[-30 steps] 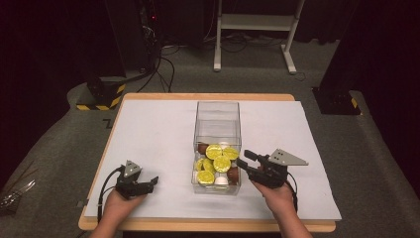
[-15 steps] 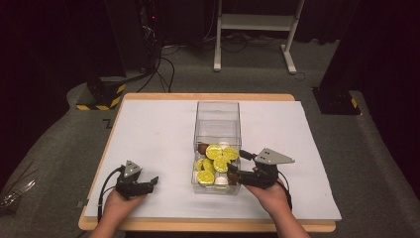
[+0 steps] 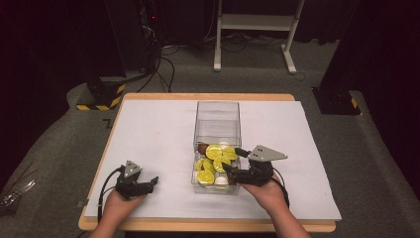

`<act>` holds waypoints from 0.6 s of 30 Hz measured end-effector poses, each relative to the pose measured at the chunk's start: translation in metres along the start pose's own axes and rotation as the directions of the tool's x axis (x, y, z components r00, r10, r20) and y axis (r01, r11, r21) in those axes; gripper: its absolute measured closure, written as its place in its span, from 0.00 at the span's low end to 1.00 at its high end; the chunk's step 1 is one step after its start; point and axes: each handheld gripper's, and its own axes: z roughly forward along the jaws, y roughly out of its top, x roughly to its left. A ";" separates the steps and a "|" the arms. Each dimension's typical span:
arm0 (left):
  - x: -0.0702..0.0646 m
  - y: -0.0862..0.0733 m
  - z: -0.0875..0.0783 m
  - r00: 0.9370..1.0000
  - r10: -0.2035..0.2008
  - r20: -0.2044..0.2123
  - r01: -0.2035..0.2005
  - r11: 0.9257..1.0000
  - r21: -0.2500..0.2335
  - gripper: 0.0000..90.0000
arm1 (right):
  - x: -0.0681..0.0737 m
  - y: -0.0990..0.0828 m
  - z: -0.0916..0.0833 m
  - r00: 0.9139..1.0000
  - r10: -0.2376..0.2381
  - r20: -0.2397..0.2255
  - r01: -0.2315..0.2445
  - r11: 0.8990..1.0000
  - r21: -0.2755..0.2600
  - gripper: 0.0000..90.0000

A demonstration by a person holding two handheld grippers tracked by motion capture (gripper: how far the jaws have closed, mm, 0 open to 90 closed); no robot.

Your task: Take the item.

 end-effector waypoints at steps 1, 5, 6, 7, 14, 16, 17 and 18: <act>0.000 0.000 0.000 1.000 -0.003 -0.001 0.003 1.000 -0.002 0.25 | 0.003 0.000 0.002 1.000 -0.016 0.004 0.016 1.000 0.007 0.32; -0.001 0.000 0.000 1.000 -0.008 -0.003 0.008 1.000 -0.006 0.25 | 0.008 0.000 0.007 0.999 -0.037 0.007 0.037 0.998 0.046 0.28; -0.001 0.000 0.000 1.000 -0.006 -0.002 0.006 1.000 -0.004 0.25 | 0.008 0.000 0.008 0.999 -0.042 0.011 0.042 0.998 0.057 0.28; 0.000 0.000 0.000 1.000 -0.001 0.000 0.001 1.000 -0.003 0.25 | 0.008 0.000 0.009 0.999 -0.045 0.015 0.044 0.997 0.066 0.28; 0.001 0.000 0.000 1.000 -0.002 0.010 0.002 1.000 0.008 0.25 | 0.009 0.004 0.015 0.998 -0.057 0.034 0.053 0.992 0.110 0.29; 0.000 0.000 0.000 1.000 -0.003 0.005 0.003 1.000 0.003 0.25 | 0.011 0.004 0.017 0.996 -0.074 0.045 0.067 0.989 0.132 0.29; 0.001 0.000 0.000 1.000 0.002 0.004 -0.002 1.000 0.003 0.25 | 0.012 0.005 0.018 0.996 -0.079 0.046 0.071 0.987 0.147 0.29; 0.001 0.000 0.000 1.000 0.001 0.005 -0.001 1.000 0.003 0.25 | 0.013 0.006 0.019 0.995 -0.089 0.049 0.080 0.984 0.159 0.29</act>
